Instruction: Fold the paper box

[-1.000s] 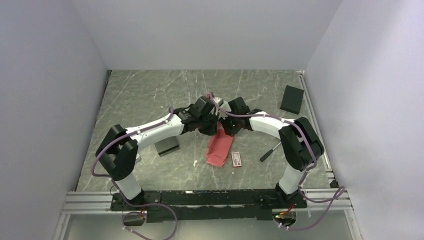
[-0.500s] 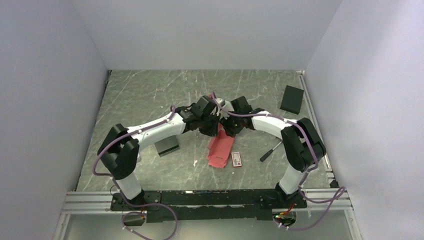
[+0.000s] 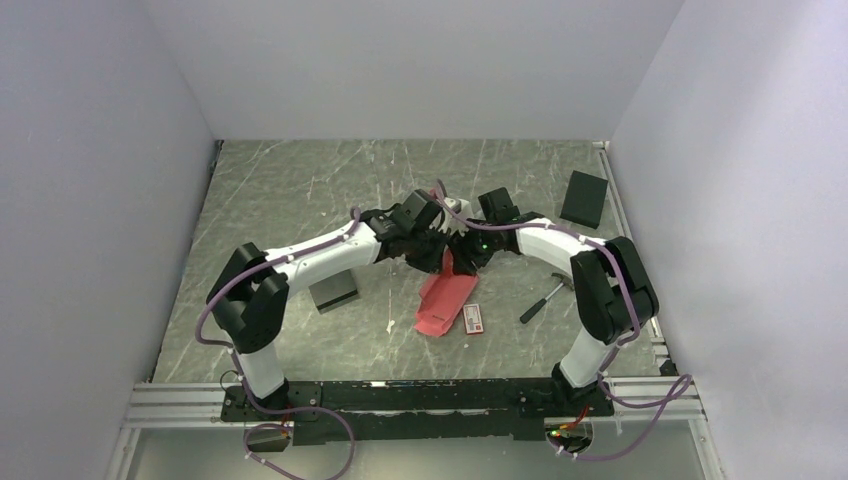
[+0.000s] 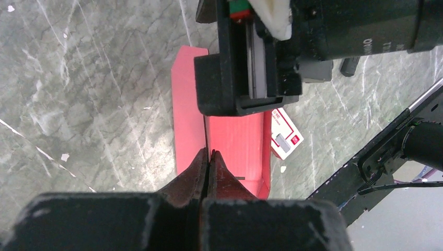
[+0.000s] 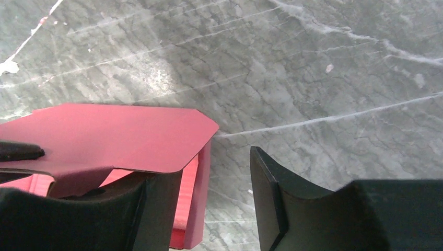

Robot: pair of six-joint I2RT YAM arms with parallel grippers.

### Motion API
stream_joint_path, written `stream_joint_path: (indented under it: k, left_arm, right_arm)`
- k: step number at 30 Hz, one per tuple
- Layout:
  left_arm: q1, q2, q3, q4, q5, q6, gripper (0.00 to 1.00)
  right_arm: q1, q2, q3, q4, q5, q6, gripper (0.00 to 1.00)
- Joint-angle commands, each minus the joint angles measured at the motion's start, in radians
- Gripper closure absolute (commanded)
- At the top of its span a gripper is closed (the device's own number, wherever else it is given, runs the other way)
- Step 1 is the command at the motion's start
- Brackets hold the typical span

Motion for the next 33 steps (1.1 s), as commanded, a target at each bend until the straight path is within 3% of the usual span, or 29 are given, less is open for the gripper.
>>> stream_joint_path:
  k: [1, 7, 18, 33]
  left_arm:
    - [0.004, 0.015, 0.045, 0.024, 0.007, -0.001, 1.0]
    - [0.003, 0.018, 0.068, -0.001, -0.012, 0.015, 1.0]
    - [-0.029, 0.03, 0.164, -0.09, -0.128, 0.094, 1.0]
    - [-0.039, 0.072, 0.244, -0.175, -0.16, 0.088, 1.0]
  right_arm:
    - [-0.01, -0.021, 0.01, 0.005, -0.142, -0.015, 0.46]
    - [-0.025, -0.036, 0.014, -0.002, -0.162, -0.012, 0.45]
    - [-0.099, -0.063, 0.022, -0.024, -0.29, -0.014, 0.33]
    - [-0.151, -0.212, -0.072, 0.087, -0.175, -0.152, 0.32]
